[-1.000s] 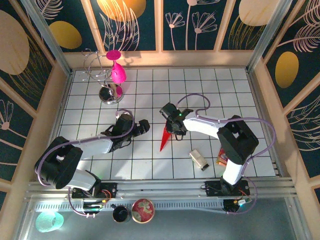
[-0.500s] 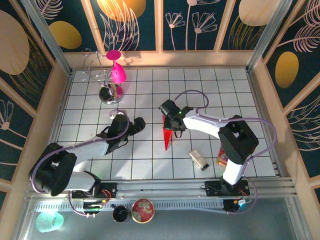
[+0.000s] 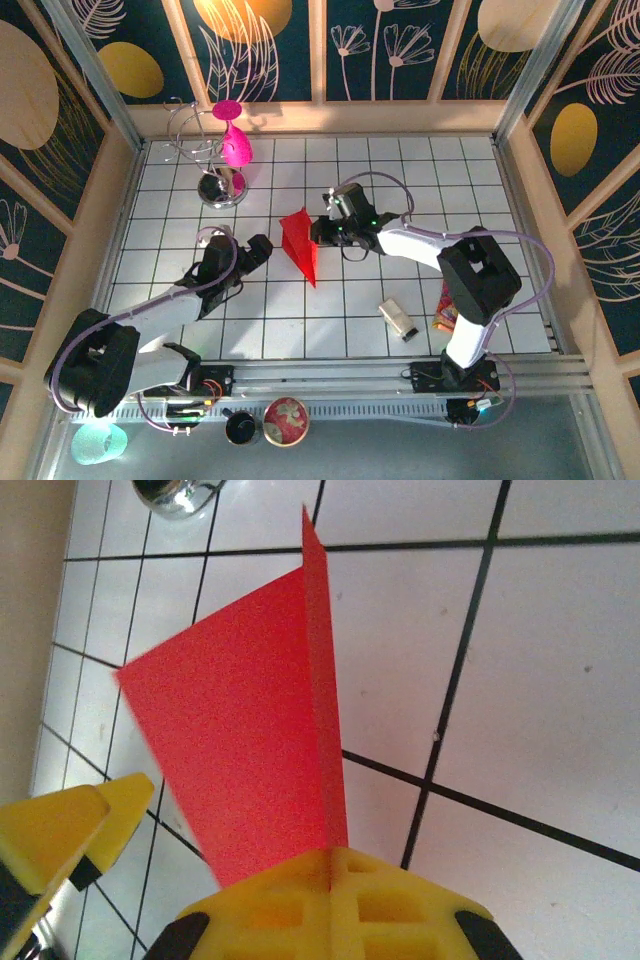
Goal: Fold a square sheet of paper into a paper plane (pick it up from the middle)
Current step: Turn over a paper plane at the center of the table.
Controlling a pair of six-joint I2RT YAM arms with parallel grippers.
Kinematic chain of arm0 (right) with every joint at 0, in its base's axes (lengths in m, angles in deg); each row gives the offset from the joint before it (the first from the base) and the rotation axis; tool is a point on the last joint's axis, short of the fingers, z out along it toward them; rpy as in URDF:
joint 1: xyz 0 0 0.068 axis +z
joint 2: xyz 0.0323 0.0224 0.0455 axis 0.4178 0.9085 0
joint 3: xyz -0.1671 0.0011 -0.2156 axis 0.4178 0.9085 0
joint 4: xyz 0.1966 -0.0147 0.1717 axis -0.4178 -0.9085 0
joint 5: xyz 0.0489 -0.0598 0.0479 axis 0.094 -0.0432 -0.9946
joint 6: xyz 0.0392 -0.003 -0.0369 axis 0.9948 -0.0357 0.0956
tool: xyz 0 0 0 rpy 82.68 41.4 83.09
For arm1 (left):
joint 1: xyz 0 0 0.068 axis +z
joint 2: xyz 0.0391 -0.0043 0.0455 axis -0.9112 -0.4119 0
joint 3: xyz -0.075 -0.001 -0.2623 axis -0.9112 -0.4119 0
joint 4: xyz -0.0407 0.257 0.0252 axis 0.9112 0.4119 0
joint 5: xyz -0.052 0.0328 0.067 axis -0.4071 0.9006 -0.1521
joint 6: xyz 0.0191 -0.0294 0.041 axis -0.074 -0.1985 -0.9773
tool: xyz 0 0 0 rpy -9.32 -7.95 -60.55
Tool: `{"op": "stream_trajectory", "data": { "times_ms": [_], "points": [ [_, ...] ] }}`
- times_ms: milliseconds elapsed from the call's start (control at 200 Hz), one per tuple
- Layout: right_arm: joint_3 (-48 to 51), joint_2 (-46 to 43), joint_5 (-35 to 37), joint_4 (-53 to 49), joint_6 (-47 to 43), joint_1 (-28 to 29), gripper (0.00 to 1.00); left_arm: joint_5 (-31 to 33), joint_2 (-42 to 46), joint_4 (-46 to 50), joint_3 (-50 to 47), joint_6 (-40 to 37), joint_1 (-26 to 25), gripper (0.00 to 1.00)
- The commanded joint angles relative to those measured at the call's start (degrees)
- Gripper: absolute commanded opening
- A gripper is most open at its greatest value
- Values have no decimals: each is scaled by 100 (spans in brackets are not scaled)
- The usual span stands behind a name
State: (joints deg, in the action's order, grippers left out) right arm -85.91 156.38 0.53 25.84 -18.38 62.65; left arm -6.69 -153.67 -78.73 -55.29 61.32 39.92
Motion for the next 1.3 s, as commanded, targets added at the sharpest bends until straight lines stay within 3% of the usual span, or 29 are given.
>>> {"op": "stream_trajectory", "data": {
  "times_ms": [0, 225, 476, 606, 881, 1296],
  "points": [
    [392, 234, -786, 833, 196, -262, 0, -527, -213, -311, 140, -176, 24, 93],
    [831, 252, -729, 1045, 255, -540, 0, -1227, -799, -248, 662, -434, 24, 84],
    [1047, 216, -727, 1130, 262, -627, 0, -2109, -1695, -746, 1075, -285, -166, 68],
    [1073, 201, -727, 1169, 256, -629, 0, -2124, -2012, -701, 1393, -288, -353, 62],
    [1097, 231, -751, 1223, 253, -624, 0, -2139, -2551, -539, 1773, -195, -513, 36],
    [1124, 235, -788, 1275, 271, -815, 0, -2325, -3016, -328, 2075, -250, -643, 17]
  ]
}}
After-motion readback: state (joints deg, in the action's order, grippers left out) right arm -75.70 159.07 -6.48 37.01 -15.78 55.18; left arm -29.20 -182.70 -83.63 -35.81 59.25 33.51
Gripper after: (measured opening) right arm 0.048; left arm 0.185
